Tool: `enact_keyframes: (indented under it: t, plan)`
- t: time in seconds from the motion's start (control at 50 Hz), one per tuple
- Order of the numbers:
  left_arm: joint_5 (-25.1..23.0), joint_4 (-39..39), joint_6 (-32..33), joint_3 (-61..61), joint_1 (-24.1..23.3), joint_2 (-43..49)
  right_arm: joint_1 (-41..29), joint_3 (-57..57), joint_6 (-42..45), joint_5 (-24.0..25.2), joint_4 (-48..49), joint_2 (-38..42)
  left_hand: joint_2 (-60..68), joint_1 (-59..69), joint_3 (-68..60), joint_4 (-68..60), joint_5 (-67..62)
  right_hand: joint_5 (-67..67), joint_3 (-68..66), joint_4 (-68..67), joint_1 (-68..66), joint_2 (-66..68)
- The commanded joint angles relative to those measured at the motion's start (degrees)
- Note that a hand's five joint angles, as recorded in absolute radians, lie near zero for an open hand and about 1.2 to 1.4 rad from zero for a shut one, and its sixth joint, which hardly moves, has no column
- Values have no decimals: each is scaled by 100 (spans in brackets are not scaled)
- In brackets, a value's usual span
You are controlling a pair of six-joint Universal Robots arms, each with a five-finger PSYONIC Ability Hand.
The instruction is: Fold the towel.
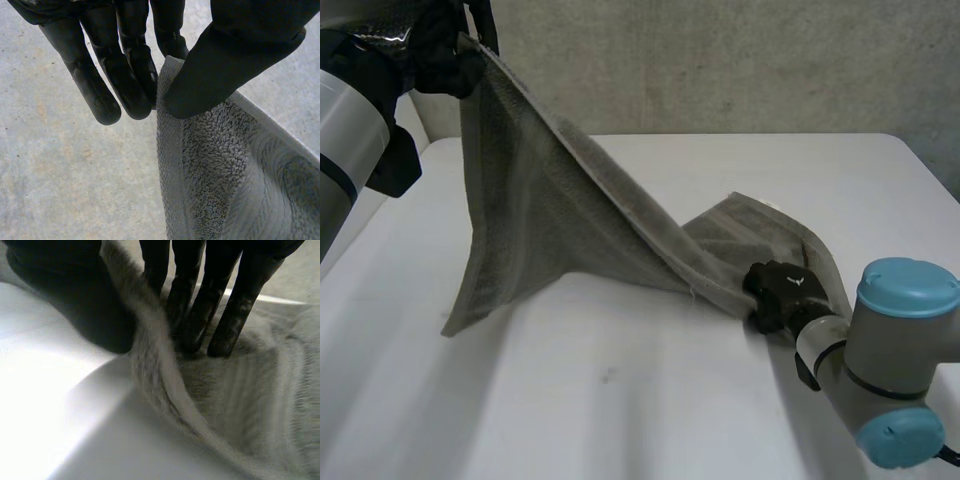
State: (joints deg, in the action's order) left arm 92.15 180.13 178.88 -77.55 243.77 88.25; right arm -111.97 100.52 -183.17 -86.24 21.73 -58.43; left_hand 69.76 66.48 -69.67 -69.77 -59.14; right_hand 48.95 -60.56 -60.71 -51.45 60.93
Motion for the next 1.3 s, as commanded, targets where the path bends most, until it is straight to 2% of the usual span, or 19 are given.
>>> enact_keyframes:
  t: [0.02, 0.12, 0.2, 0.22, 0.26, 0.32, 0.48, 0.54, 0.66, 0.76, 0.82, 0.86, 0.88, 0.9, 1.0, 1.08, 1.14, 1.24, 1.3]
  plan:
    - [31, -39, -55, -119, 162, 60, 87, 133, 88, -455, 464, -701, 1024, 1352, -1033, -1023, -1086, 2105, -1944, -1929, -2855, 1907]
    - [-21, -170, -19, -426, 425, 131, 544, 301, 888, -130, 165, -1970, 1024, 1352, -1033, -1023, -1086, 2105, -1944, -1929, -2855, 1907]
    - [-30, -320, -11, -665, 479, 359, 1044, 188, 2229, 667, -1192, -2812, 1024, 1352, -1033, -1023, -1086, 2105, -1944, -1929, -2855, 1907]
    - [-39, -442, 50, -786, 496, 533, 1045, 187, 2233, 670, -1197, -2814, 1024, 1352, -1033, -1023, -1086, 2105, -1944, -1929, -2855, 1907]
    - [-39, -609, 199, -909, 496, 692, 1203, -5, 2889, 1020, -2133, -3068, 1024, 1352, -1033, -1023, -1086, 2105, -1944, -1929, -2855, 1907]
    - [-30, -951, 637, -1182, 488, 991, 1213, -208, 3321, 1057, -2994, -3130, 1024, 1352, -1033, -1023, -1086, 2105, -1944, -1929, -2855, 1907]
    - [-22, -1138, 1571, -1684, 488, 1650, 1168, -463, 4410, 1057, -4150, -2964, 1024, 1352, -1033, -1023, -1086, 2105, -1944, -1929, -2855, 1907]
    - [-22, -1059, 1580, -1649, 488, 1810, 1168, -490, 4562, 1057, -4124, -2805, 1024, 1352, -1033, -1023, -1086, 2105, -1944, -1929, -2855, 1907]
    - [-22, -373, 1580, -972, 479, 2442, 1045, -1307, 4746, 846, -3895, -1382, 1024, 1352, -1033, -1023, -1086, 2105, -1944, -1929, -2855, 1907]
    - [-13, 304, 1563, 241, 461, 2899, 624, -2687, 4711, 178, -3263, -678, 1024, 1352, -1033, -1023, -1086, 2105, -1944, -1929, -2855, 1907]
    - [22, 752, 1510, 1366, 452, 3154, 448, -3645, 4694, -130, -2357, -415, 1024, 1352, -1033, -1023, -1086, 2105, -1944, -1929, -2855, 1907]
    - [31, 963, 1466, 1946, 452, 3260, 395, -4266, 4685, -191, -1150, -397, 1024, 1352, -1033, -1023, -1086, 2105, -1944, -1929, -2855, 1907]
    - [57, 1189, 1440, 2494, 452, 3347, 395, -4269, 4685, -191, -1144, -397, 1024, 1352, -1033, -1023, -1086, 2105, -1944, -1929, -2855, 1907]
    - [101, 1426, 1422, 2943, 452, 3391, 386, -4426, 4685, -183, -474, -423, 1024, 1352, -1033, -1023, -1086, 2105, -1944, -1929, -2855, 1907]
    - [504, 2217, 1387, 3545, 470, 3383, 369, -4428, 4685, -165, 962, -721, 1024, 1352, -1033, -1023, -1086, 2105, -1944, -1929, -2855, 1907]
    - [778, 2457, 1352, 3178, 575, 3208, 307, -4209, 4685, 80, 493, -819, 1024, 1352, -1033, -1023, -1086, 2105, -1944, -1929, -2855, 1907]
    - [770, 2448, 1290, 2816, 663, 3093, 298, -4085, 4685, 239, 183, -828, 1024, 1352, -1033, -1023, -1086, 2105, -1944, -1929, -2855, 1907]
    - [603, 2510, 1115, 1159, 804, 2742, 360, -3392, 4685, 792, -861, -828, 1024, 1352, -1033, -1023, -1086, 2105, -1944, -1929, -2855, 1907]
    - [559, 2501, 1106, 794, 813, 2715, 386, -3223, 4685, 846, -1039, -801, 1024, 1352, -1033, -1023, -1086, 2105, -1944, -1929, -2855, 1907]
